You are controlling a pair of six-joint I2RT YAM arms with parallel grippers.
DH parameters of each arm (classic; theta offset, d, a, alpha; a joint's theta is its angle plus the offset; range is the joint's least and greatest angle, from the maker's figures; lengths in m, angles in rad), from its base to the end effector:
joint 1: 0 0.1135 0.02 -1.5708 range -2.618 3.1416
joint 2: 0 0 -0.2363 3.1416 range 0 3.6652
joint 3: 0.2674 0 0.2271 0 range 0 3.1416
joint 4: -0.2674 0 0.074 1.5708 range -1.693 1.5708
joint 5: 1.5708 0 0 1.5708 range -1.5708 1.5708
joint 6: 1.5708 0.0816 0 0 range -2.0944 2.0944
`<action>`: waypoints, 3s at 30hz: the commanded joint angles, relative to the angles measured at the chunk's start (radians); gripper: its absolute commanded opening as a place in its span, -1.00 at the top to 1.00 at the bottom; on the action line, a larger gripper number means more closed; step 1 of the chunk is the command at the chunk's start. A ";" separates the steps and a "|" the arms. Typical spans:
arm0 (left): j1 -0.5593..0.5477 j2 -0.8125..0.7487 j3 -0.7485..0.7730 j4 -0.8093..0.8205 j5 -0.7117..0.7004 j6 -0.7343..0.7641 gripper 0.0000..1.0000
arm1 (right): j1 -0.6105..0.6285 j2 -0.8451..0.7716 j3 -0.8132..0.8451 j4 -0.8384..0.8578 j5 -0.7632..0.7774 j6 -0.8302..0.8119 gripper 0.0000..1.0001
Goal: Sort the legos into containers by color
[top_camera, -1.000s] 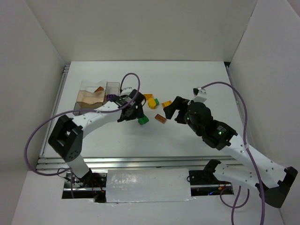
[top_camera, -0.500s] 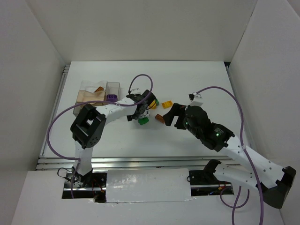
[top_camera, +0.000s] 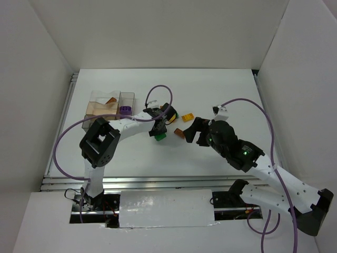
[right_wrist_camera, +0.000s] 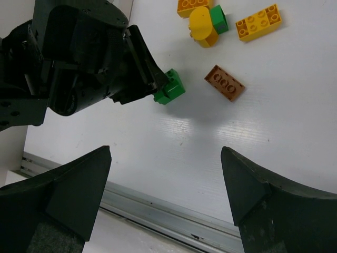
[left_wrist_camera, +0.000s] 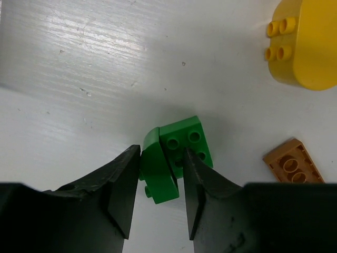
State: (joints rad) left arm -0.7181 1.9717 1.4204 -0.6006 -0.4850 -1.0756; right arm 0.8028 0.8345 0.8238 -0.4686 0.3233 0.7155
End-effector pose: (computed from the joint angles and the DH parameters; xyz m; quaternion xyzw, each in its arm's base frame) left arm 0.3185 -0.2278 0.1339 -0.2180 0.9255 -0.0111 0.3095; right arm 0.1682 0.1368 0.2764 0.0467 0.8464 0.2528 0.4663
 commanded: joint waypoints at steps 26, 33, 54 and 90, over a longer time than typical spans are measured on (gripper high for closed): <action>-0.003 -0.235 -0.222 0.131 -0.026 0.013 -0.27 | 0.007 0.023 -0.026 0.065 -0.046 -0.033 -0.83; -0.003 -0.194 -0.222 0.137 -0.010 0.023 -0.26 | 0.007 0.023 -0.026 0.070 -0.053 -0.034 -0.83; -0.001 -0.157 -0.241 0.107 -0.055 -0.010 -0.08 | 0.007 0.029 -0.028 0.071 -0.053 -0.041 -0.83; 0.586 -0.524 -0.190 -0.156 -0.169 -0.191 1.00 | 0.007 0.100 -0.005 0.130 -0.112 -0.070 -0.83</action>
State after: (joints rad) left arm -0.1860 1.4082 1.2186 -0.7109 -0.6552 -1.2110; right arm 0.8028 0.9321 0.7963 -0.3862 0.2199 0.6598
